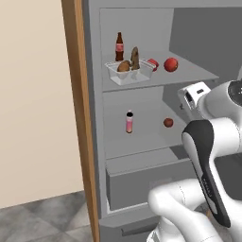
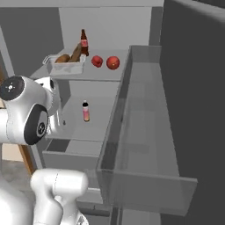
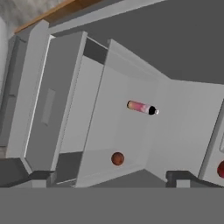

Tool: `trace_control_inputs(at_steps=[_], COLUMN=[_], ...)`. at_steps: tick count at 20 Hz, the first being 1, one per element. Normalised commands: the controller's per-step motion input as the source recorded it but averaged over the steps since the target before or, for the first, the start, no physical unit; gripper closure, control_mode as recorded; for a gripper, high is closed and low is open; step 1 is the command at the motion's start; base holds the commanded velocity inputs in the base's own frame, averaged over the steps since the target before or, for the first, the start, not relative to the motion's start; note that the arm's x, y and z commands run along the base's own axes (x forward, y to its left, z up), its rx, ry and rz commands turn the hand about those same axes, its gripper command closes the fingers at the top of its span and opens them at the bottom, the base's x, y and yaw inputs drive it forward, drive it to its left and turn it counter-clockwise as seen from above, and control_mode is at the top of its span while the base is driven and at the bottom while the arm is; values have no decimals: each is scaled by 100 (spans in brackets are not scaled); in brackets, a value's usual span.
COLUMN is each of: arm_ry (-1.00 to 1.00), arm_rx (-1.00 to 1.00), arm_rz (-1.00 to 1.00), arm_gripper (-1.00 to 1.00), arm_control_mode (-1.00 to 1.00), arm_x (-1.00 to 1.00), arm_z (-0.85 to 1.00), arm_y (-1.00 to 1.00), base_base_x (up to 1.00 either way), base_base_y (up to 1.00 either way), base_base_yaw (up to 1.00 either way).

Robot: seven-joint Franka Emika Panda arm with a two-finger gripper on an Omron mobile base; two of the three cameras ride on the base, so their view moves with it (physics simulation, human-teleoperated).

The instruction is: Place the tupperware on the top shelf of the fridge. Make space for the tupperware among the existing items by rearranging them on the shelves if needed. Close the fridge door when finished.

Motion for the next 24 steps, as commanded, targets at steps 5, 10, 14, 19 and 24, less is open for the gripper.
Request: trace_control_inputs(at_steps=[5,10,14,19,24], arm_ry=[0,0,0,0,0], arm_rx=[0,0,0,0,0], arm_rz=[0,0,0,0,0], arm_gripper=[-100,-100,-100,-100,-100], arm_control_mode=[100,100,100,100,100], arm_x=[0,0,0,0,0], arm_z=[0,0,0,0,0], arm_y=[0,0,0,0,0], base_base_x=[-32,-82,-80,-81,-59], base_base_y=[-60,3,18,23,44], base_base_yaw=[-6,-2,-2,-5,-5])
